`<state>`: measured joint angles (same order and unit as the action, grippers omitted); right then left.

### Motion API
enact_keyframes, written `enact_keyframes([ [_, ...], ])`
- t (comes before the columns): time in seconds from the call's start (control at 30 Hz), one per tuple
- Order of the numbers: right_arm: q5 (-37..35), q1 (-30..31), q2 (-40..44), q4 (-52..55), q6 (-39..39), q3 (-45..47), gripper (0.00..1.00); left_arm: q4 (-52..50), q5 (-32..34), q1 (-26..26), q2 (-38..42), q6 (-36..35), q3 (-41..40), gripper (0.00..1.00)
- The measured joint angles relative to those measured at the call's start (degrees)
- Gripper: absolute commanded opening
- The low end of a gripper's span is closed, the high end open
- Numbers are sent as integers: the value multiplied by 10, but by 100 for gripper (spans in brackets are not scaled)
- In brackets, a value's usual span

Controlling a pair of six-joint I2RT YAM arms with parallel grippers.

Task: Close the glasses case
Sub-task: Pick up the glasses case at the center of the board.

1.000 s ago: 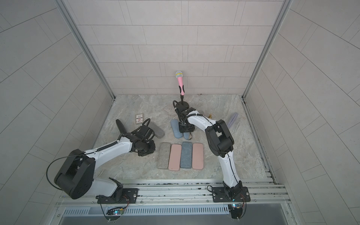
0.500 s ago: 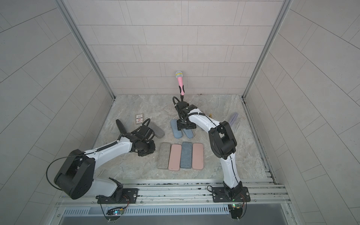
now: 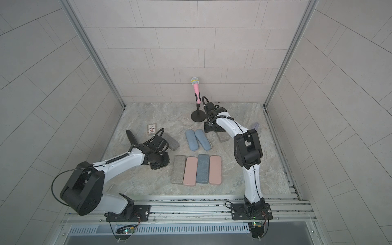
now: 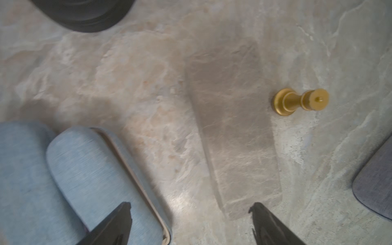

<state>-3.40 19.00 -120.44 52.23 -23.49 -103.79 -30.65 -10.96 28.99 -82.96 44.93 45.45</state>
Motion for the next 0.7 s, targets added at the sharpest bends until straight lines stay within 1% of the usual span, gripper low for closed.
enact_keyframes([
  [0.17,0,-34,-40,4,21,-16,98,0,-2,0,-11,0,0,11],
  [0.2,0,-37,-46,4,23,-18,100,0,-3,0,-13,0,1,11],
  [0.5,15,-59,-78,6,38,-25,100,0,-4,0,-20,-4,7,11],
  [0.6,20,-66,-83,6,39,-25,98,1,-4,0,-25,-5,12,11],
  [0.7,28,-70,-85,4,41,-21,92,1,-5,0,-26,-7,12,11],
])
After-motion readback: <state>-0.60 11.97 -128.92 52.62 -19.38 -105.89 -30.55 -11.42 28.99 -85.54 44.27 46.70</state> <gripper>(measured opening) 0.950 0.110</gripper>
